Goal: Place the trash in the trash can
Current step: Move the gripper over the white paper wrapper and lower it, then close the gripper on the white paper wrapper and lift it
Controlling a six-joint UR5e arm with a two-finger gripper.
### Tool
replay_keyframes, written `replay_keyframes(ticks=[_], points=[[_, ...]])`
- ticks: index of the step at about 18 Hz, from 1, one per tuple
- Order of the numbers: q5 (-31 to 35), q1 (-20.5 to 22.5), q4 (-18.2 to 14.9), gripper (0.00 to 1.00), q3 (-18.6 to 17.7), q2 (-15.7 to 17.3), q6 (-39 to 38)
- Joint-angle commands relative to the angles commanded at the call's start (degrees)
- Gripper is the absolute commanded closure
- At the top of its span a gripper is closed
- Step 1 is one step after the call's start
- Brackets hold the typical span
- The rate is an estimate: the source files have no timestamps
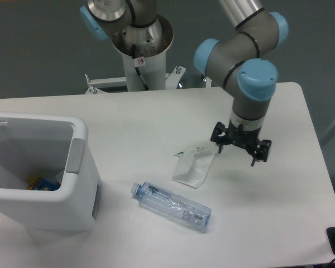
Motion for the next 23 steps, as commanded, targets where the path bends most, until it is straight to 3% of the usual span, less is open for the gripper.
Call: replay_keyframes(ticks=[7, 11, 13, 17, 19, 23], points=[[0.6, -4.5, 2.4, 0.0, -5.2, -0.8, 0.3], [0.5, -4.9, 2.7, 0.01, -7.0, -1.2, 0.4], [0.6, -5.0, 2.7, 0.13, -6.9, -1.9, 0.4], [0.5, -5.3, 2.7, 0.61, -7.1, -2.3, 0.0], [0.6, -5.5, 2.7, 0.8, -7.2, -2.3, 0.0], [0.8, -5.5, 2.7, 0.94, -7.1, -2.4, -0.1]])
